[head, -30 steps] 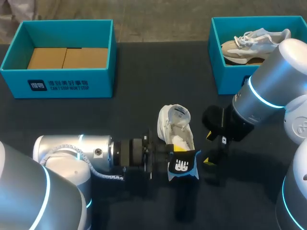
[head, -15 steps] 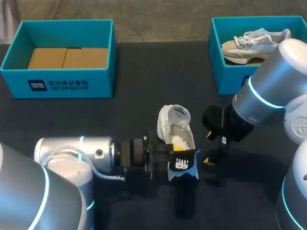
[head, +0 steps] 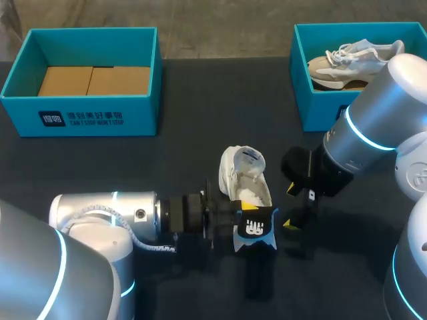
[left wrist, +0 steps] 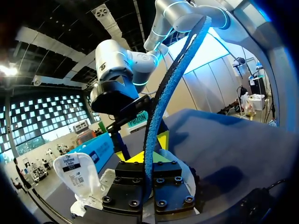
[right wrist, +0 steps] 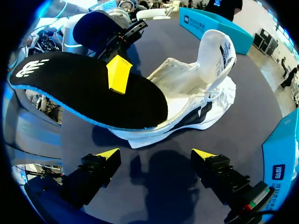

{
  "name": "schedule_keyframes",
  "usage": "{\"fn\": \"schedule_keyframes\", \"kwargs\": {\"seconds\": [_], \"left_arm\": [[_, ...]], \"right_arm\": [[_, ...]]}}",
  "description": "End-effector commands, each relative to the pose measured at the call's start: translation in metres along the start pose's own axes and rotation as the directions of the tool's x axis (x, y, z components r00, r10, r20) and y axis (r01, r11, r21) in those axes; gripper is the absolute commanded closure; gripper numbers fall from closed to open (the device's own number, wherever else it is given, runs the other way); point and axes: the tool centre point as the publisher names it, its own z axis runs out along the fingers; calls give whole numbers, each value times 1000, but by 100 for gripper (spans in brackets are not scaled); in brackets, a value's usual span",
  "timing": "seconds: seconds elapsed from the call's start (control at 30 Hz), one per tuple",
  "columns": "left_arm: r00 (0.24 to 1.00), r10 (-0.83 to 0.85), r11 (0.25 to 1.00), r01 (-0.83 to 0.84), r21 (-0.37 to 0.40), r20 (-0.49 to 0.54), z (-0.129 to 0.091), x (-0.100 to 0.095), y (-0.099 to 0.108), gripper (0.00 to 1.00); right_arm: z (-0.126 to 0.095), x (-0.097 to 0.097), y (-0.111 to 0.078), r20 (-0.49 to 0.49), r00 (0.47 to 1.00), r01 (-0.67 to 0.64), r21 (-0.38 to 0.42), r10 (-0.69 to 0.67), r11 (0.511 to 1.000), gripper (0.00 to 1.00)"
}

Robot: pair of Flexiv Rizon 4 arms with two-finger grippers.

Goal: Take the shoe out of the shoebox, open the shoe tongue, remove and reinsert the insole, then place the shoe into the shoebox

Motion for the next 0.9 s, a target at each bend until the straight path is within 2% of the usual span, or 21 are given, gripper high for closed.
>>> {"fn": "schedule_keyframes", "kwargs": {"seconds": [0.03,0.9], "left_arm": [[1000,1,1000,-1,-8,6,3,-1,4,100],[999,34,996,-32,-82,20,6,-12,23,100]], "right_arm": [[0,1,0,3,1000,0,1,0,1000,0],[0,1,0,3,1000,0,1,0,1000,0]]}}
